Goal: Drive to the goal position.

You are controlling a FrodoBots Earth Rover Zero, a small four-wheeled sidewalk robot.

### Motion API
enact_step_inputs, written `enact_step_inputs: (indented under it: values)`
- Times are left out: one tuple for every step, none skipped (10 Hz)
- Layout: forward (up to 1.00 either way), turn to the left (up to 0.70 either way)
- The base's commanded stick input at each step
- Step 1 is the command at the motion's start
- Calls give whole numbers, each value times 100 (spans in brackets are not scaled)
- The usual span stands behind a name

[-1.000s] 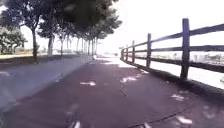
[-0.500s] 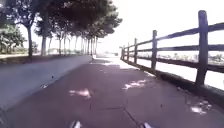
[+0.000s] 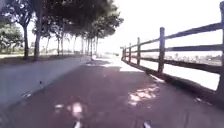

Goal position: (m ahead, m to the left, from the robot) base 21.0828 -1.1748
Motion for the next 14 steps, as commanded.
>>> enact_step_inputs:
  values:
    - [100, 0]
    - [100, 0]
    - [100, 0]
    - [100, 0]
    - [100, 0]
    - [100, 0]
    - [100, 0]
    - [100, 0]
    - [100, 0]
    - [100, 0]
    - [100, 0]
    - [100, 0]
    - [100, 0]
    - [100, 0]
